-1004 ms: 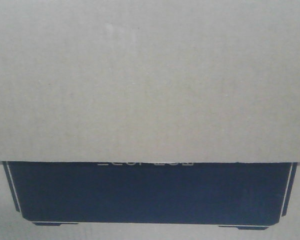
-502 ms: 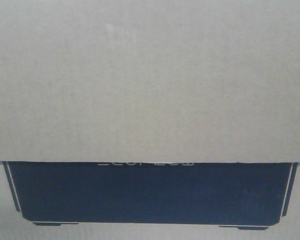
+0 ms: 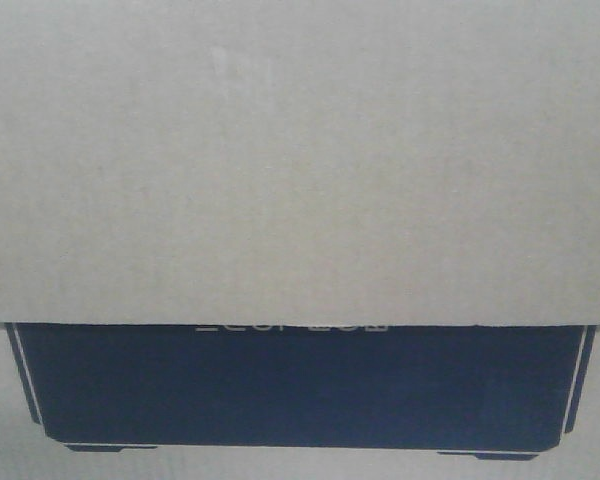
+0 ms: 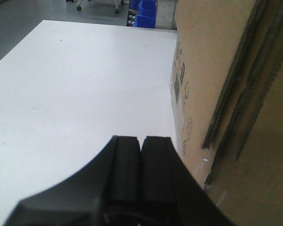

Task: Grab box from left shelf to table start

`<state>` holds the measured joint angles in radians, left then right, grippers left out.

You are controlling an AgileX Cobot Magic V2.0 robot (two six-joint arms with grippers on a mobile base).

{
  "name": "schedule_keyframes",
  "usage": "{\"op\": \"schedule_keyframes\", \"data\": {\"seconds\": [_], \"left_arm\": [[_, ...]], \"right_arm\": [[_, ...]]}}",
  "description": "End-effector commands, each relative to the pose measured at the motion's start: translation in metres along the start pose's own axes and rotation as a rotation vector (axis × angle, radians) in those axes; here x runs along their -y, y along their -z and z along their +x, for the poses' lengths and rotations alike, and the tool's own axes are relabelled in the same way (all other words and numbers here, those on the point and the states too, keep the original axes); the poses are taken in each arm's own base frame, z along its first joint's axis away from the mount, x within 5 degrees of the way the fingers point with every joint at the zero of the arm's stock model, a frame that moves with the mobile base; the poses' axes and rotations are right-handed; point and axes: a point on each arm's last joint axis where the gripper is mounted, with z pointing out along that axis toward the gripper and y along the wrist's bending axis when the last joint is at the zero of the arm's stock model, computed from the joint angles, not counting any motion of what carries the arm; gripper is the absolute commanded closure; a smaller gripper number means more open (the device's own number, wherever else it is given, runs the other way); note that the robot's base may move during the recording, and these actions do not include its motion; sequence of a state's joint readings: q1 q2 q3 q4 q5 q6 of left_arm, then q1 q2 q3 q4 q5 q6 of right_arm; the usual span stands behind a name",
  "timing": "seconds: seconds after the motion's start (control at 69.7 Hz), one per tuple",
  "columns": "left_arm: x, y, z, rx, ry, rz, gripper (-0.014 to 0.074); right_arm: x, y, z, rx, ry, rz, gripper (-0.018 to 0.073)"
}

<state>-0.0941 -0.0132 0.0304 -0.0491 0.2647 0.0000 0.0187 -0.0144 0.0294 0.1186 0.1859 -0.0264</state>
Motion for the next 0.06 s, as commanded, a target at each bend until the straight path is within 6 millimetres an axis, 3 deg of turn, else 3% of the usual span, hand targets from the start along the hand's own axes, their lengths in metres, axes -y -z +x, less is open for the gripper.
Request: {"op": "schedule_keyframes", "data": {"seconds": [0.0, 0.043], "left_arm": [[0.0001, 0.0015, -0.0088, 0.093, 0.008, 0.001, 0.0696], [0.0001, 0.0015, -0.0088, 0.093, 0.008, 0.001, 0.0696]], "right_arm": [[0.0005, 0.0005, -0.007, 0.092, 0.008, 0.005, 0.0502], [0.0005, 0.0005, -0.007, 0.092, 0.008, 0.005, 0.0502]]}}
